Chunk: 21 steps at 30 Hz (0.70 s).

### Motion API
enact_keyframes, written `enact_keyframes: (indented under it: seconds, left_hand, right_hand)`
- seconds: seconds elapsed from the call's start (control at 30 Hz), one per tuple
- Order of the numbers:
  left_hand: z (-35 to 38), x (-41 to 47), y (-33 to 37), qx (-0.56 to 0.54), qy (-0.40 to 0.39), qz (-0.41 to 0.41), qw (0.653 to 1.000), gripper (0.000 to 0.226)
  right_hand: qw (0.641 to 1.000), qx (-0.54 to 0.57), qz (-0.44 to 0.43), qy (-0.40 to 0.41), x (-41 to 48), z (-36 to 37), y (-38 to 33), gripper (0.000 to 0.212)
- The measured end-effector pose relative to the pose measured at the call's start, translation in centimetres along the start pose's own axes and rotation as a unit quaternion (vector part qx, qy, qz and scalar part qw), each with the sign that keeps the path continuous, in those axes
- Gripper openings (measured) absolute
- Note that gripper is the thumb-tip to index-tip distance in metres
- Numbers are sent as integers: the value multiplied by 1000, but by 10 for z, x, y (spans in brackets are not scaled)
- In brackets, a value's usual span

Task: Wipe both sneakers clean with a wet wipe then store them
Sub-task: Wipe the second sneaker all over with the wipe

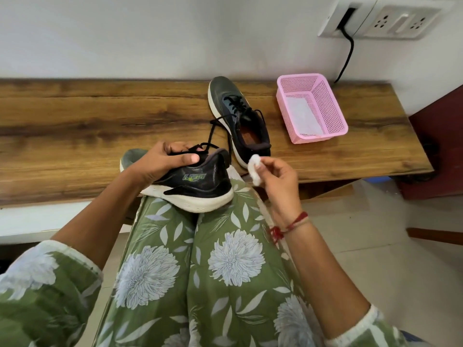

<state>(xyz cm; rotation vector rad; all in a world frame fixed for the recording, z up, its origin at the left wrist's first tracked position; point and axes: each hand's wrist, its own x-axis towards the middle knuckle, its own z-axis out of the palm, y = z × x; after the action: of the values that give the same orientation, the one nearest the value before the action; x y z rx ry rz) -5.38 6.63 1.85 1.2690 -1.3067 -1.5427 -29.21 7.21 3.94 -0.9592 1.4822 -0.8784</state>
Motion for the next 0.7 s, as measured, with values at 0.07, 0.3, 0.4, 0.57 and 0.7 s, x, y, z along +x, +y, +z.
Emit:
enact_keyframes:
  seconds: [0.07,0.3,0.4,0.57,0.7]
  left_hand:
    - [1,0,1,-8,-8,-1,1000,54]
    - [3,2,-3,-6,52,-7,999,45]
    - [8,7,-6,45,99,8,994,26]
    - [7,13,-12,103,122,-3,987,64]
    - [11,15,-10,148,161,-32,975,70]
  right_hand:
    - [990,-35,96,-96,14,2,-3,14]
    - [977,-38,114,-177,16,14,-15,15]
    - [985,-98,50,-131,7,16,-10,9]
    - [977,-199,-68,-33,-22,19,-2,11]
    - [942,-263,-208,31,-52,31,0,15]
